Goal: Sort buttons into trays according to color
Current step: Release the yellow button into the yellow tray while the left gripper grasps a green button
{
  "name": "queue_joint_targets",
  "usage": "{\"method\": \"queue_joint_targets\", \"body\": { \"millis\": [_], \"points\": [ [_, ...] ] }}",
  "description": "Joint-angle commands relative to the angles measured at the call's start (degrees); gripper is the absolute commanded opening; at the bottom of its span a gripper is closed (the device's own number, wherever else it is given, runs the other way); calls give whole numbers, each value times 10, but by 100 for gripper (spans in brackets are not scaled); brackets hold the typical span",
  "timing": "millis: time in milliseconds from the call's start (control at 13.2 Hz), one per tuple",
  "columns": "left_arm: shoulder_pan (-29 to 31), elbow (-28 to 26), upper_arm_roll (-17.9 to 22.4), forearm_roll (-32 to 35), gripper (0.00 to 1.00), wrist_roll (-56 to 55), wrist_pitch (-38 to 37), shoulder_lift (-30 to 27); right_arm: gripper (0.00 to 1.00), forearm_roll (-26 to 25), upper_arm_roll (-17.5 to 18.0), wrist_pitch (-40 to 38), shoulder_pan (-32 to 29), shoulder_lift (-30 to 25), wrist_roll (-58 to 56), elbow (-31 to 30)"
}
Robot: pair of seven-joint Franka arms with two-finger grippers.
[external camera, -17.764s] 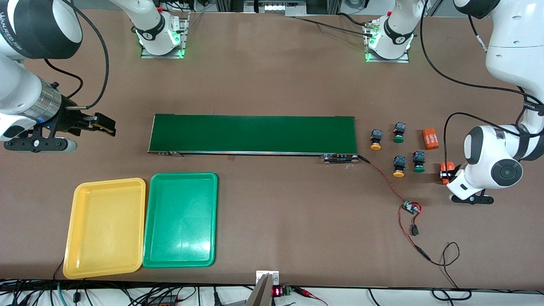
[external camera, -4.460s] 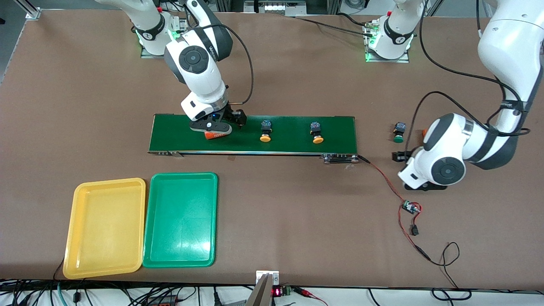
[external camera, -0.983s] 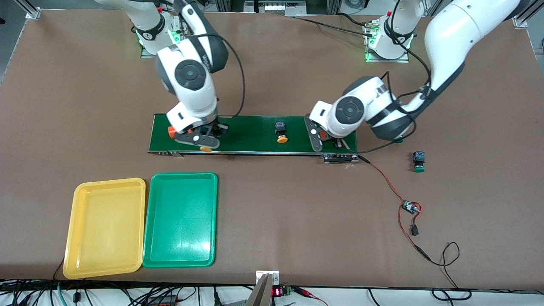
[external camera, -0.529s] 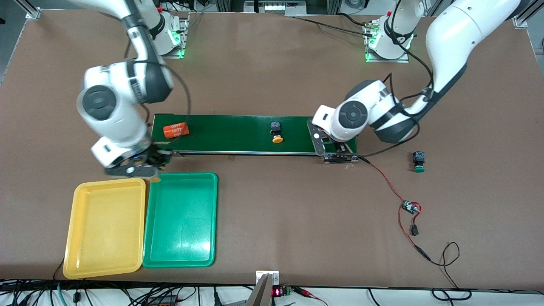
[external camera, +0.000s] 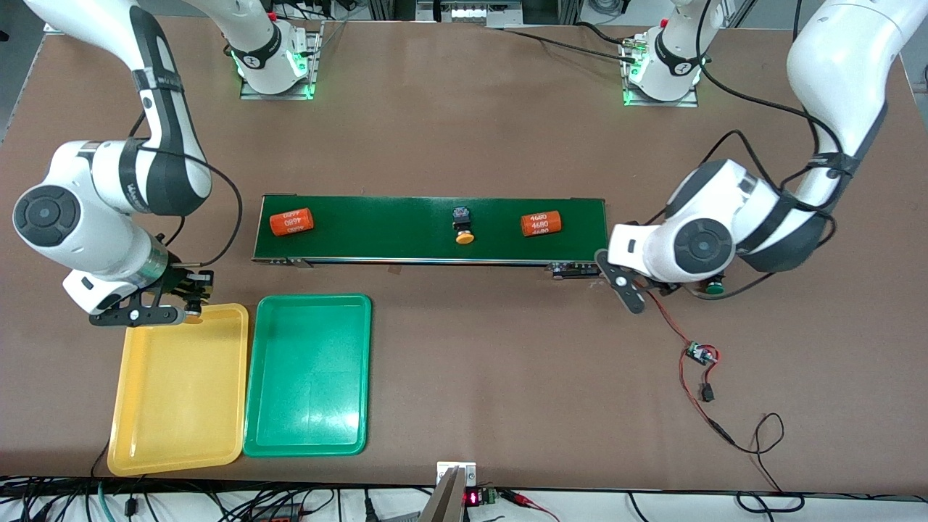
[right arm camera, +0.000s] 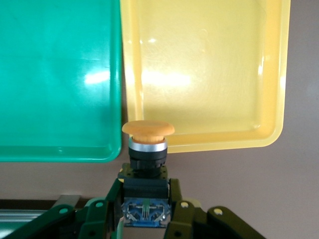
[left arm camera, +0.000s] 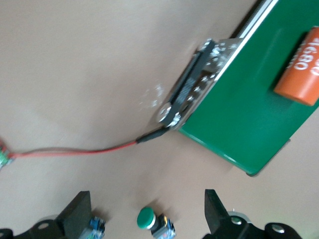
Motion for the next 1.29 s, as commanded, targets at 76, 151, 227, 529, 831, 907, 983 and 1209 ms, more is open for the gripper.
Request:
{"method": "queue_joint_targets", "body": {
  "millis": [76, 151, 227, 529, 831, 907, 983, 1209],
  "points": [
    [-19, 53, 13, -4, 100, -77, -69, -8, 22, 1, 6, -1, -21, 52, -20, 24],
    [-26, 66, 17, -4, 100, -122, -91, -5, 22, 0, 6, 8, -32, 63, -28, 25],
    [-30, 75, 25, -6, 100, -172, -97, -6, 22, 1, 6, 30, -45, 74, -47, 25],
    [-54, 74, 114, -52, 100, -233, -91, -46, 22, -5, 6, 85, -71, 126, -92, 53],
    [-121, 29, 341, -225, 100, -233, 54, -105, 22, -25, 6, 122, -86, 155, -91, 62],
    [-130, 2, 373, -228, 100, -229, 93, -116, 22, -25, 5, 136, -87, 163, -92, 62],
    [-140, -42, 402, -228, 100, -228, 133, -138, 23, -27, 5, 152, -90, 170, -92, 62],
    [-148, -195, 452, -230, 100, -230, 269, -211, 25, -30, 6, 166, -97, 177, -98, 62]
  ]
}}
